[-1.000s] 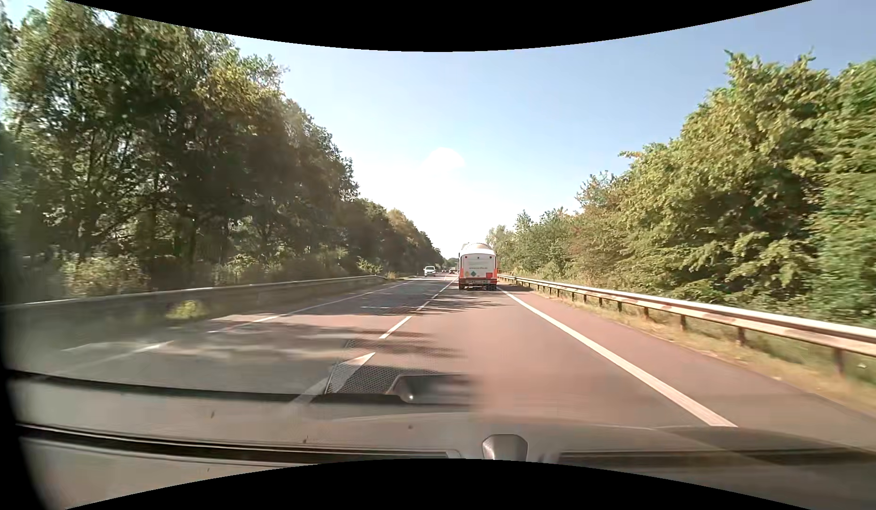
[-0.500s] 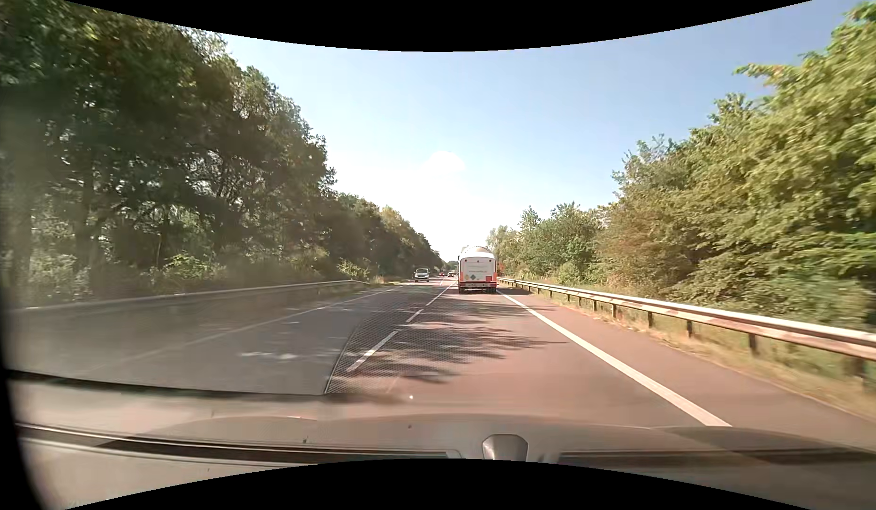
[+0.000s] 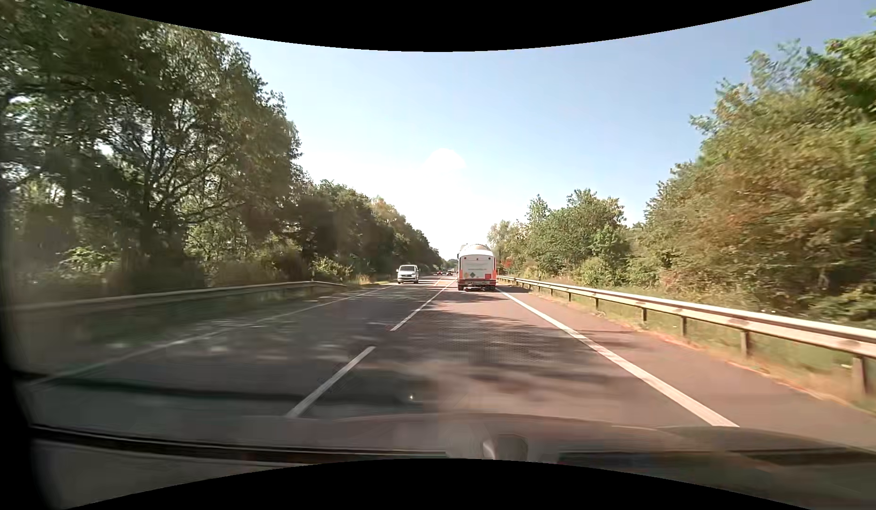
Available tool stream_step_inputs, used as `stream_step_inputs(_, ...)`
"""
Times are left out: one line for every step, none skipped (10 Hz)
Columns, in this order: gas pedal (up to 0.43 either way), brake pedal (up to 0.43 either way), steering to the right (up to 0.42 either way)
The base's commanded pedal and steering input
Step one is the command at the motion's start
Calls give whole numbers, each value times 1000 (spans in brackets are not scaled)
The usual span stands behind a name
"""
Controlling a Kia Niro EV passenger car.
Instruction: Follow the waypoints while adhering to traffic rules and regulations
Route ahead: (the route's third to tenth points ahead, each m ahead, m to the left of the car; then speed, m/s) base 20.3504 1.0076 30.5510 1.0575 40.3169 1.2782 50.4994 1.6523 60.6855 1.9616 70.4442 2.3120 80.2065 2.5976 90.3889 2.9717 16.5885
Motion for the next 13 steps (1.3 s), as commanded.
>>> stream_step_inputs(0, 6, 5)
stream_step_inputs(0, 6, 5)
stream_step_inputs(0, 6, 5)
stream_step_inputs(0, 6, 5)
stream_step_inputs(0, 6, 4)
stream_step_inputs(0, 6, 4)
stream_step_inputs(0, 6, 4)
stream_step_inputs(0, 6, 4)
stream_step_inputs(0, 6, 4)
stream_step_inputs(0, 12, 4)
stream_step_inputs(0, 6, 4)
stream_step_inputs(0, 12, 4)
stream_step_inputs(0, 6, 4)
